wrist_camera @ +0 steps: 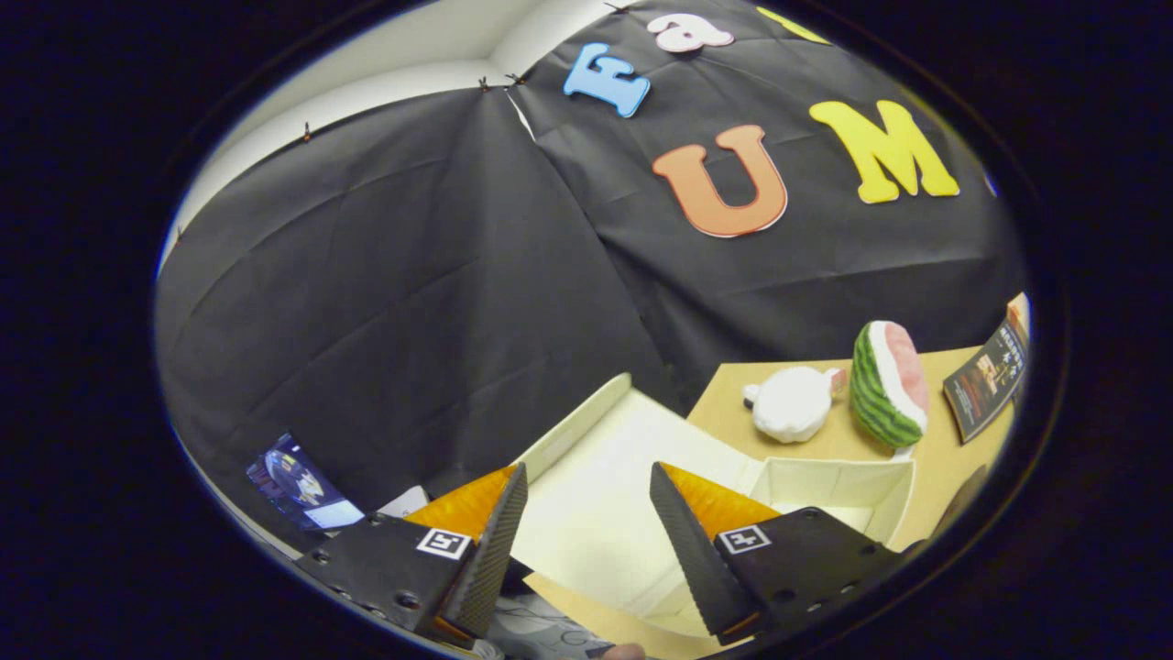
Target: Open the storage box then place both shoes into the box .Put the left shoe in first, then the right shoe, with the right side of both shoes facing outward in a uniform manner.
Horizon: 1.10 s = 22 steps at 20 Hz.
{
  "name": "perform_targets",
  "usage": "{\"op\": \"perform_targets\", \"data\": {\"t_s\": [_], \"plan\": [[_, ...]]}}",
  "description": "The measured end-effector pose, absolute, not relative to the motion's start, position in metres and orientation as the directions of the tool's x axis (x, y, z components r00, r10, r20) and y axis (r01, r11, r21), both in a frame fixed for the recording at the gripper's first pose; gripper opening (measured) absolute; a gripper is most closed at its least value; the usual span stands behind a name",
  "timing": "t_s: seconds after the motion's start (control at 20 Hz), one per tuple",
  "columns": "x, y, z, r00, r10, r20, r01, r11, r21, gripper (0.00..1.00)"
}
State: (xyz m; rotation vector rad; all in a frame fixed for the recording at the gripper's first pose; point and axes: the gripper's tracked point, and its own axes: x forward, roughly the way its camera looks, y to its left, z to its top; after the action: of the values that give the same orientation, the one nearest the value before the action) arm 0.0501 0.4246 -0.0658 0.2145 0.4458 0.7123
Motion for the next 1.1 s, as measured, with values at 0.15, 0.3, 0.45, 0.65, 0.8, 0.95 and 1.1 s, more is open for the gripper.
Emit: {"op": "perform_targets", "data": {"t_s": [0.15,0.3,0.45,0.65,0.8,0.95,1.1], "plan": [[0.055,0.4,-0.063,0.736,0.6,-0.312,-0.548,0.8,0.245,0.91],[0.054,0.363,-0.056,0.796,0.532,-0.288,-0.5,0.847,0.183,0.93],[0.055,0.309,-0.051,0.846,0.463,-0.266,-0.442,0.886,0.138,0.93],[0.057,0.217,-0.053,0.905,0.344,-0.252,-0.324,0.939,0.117,0.93],[0.053,0.137,-0.06,0.933,0.255,-0.255,-0.237,0.966,0.102,0.93],[0.043,0.067,-0.092,0.936,0.181,-0.302,-0.159,0.983,0.097,0.93],[0.039,0.013,-0.142,0.916,0.121,-0.383,-0.093,0.992,0.091,0.93]]}}
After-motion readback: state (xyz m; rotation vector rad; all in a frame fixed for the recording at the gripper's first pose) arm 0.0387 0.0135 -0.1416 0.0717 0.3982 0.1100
